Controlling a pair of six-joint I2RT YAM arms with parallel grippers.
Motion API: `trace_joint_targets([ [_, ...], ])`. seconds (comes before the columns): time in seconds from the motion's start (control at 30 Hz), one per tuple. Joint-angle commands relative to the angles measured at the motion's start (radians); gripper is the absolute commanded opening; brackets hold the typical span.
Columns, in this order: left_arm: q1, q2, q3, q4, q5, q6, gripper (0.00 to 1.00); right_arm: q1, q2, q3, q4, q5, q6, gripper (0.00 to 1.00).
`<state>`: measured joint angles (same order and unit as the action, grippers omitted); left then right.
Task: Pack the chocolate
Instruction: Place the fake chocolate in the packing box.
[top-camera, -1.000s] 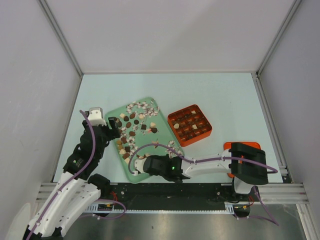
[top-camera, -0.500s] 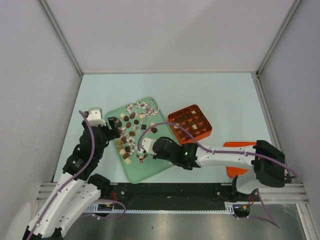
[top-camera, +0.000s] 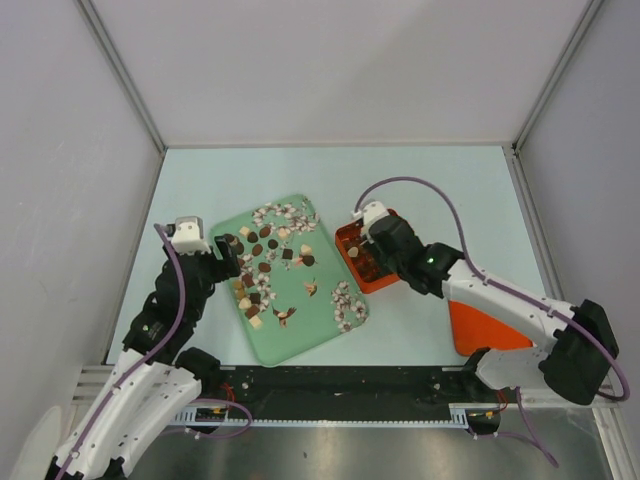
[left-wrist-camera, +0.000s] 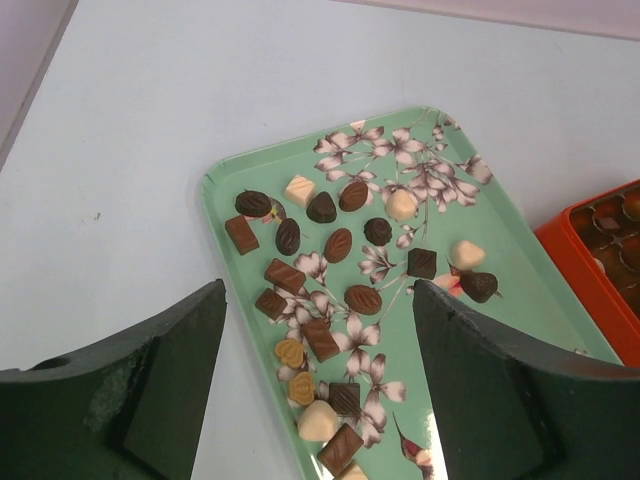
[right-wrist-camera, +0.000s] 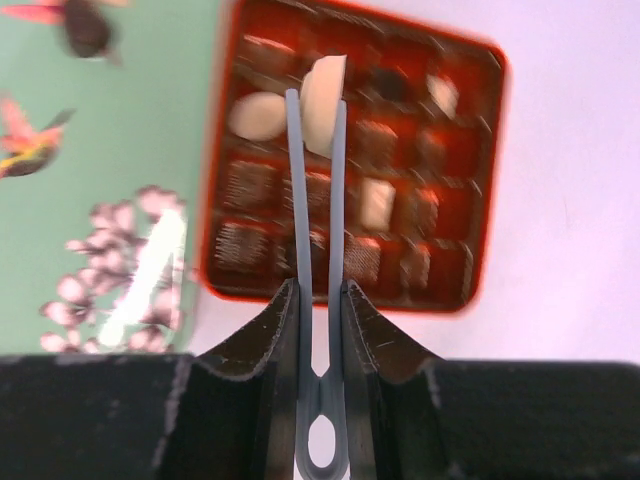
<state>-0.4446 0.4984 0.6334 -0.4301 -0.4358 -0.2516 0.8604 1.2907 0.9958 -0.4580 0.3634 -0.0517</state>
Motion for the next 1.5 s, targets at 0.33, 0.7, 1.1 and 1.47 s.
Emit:
trace_joint_targets([
  [0.33, 0.009, -0.034, -0.011, 0.030, 0.040, 0.023, 0.80, -0.368, -0.122, -0.091, -0.094, -0.210, 0.185, 0.05],
  [0.7, 0.009, -0.032, -0.012, 0.030, 0.040, 0.023, 0.80, -0.422, -0.041, -0.123, -0.041, -0.250, 0.179, 0.08],
  [1.1, 0.009, -0.026, -0.012, 0.031, 0.039, 0.025, 0.80, -0.457, 0.005, -0.135, 0.041, -0.282, 0.170, 0.12],
  [1.47, 0.009, -0.027, -0.012, 0.030, 0.040, 0.025, 0.80, -0.462, -0.001, -0.141, 0.009, -0.284, 0.181, 0.28],
])
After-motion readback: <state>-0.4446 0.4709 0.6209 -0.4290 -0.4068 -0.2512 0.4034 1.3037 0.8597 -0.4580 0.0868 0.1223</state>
